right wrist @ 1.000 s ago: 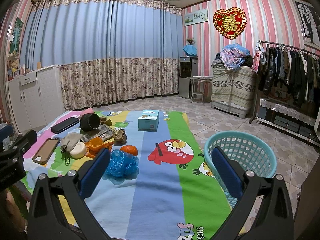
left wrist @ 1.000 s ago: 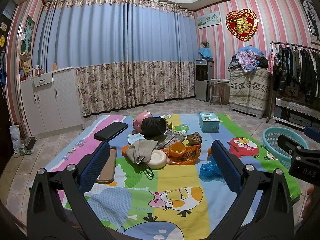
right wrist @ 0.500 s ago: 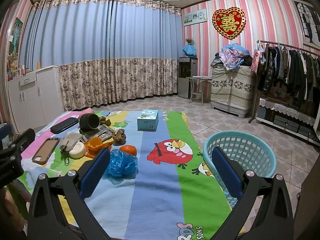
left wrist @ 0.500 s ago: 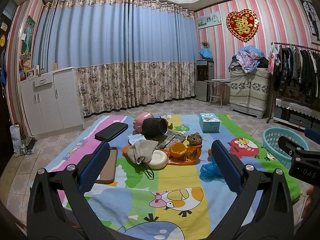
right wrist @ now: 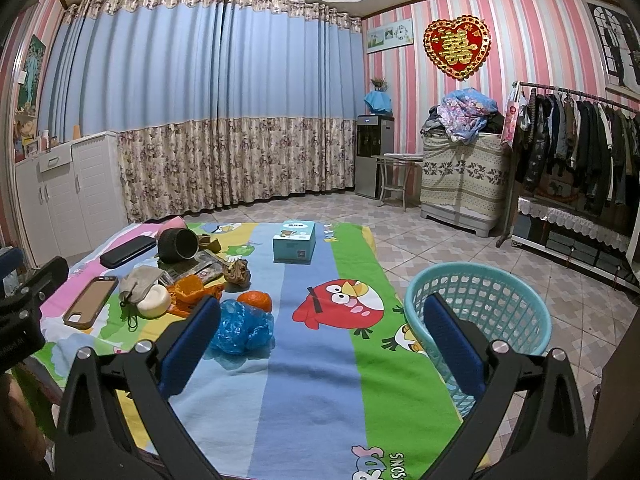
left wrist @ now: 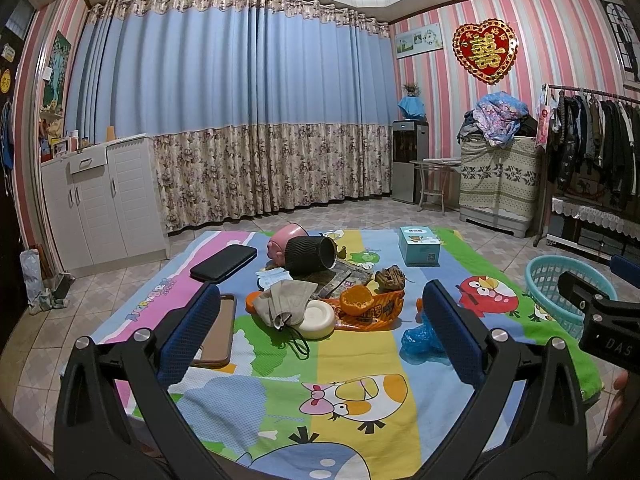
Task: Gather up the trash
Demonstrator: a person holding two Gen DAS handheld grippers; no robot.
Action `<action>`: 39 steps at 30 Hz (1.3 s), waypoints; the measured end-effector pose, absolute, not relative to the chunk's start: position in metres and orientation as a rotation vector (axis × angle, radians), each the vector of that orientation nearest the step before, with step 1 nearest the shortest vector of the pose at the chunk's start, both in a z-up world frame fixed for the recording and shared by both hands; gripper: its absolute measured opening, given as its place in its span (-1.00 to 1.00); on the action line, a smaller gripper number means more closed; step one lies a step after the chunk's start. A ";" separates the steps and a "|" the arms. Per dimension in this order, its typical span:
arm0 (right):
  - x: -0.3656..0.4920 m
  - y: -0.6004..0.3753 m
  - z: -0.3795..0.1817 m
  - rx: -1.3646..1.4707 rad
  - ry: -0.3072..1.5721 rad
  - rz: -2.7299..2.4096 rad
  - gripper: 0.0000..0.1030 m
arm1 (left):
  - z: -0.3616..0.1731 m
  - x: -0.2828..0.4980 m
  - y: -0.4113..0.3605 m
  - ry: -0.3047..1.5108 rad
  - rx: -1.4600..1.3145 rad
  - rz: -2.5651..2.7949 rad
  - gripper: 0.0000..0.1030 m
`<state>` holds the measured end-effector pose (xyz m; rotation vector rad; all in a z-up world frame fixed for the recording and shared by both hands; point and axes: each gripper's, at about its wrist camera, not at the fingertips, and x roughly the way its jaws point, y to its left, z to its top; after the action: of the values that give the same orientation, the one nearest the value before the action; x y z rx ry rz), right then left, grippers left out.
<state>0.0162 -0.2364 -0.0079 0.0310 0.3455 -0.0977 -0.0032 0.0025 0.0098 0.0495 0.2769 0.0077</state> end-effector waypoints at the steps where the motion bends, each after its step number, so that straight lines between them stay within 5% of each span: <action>1: 0.016 -0.236 -0.008 0.031 0.345 -0.097 0.92 | 0.010 -0.003 0.002 0.277 0.050 0.008 0.90; 39: 0.015 -0.242 -0.008 0.029 0.342 -0.100 0.92 | 0.007 -0.002 0.011 0.264 0.063 0.015 0.90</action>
<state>0.0148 -0.2424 -0.0085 0.0293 0.3421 -0.1001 -0.0021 0.0108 0.0073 0.0632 0.2641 0.0150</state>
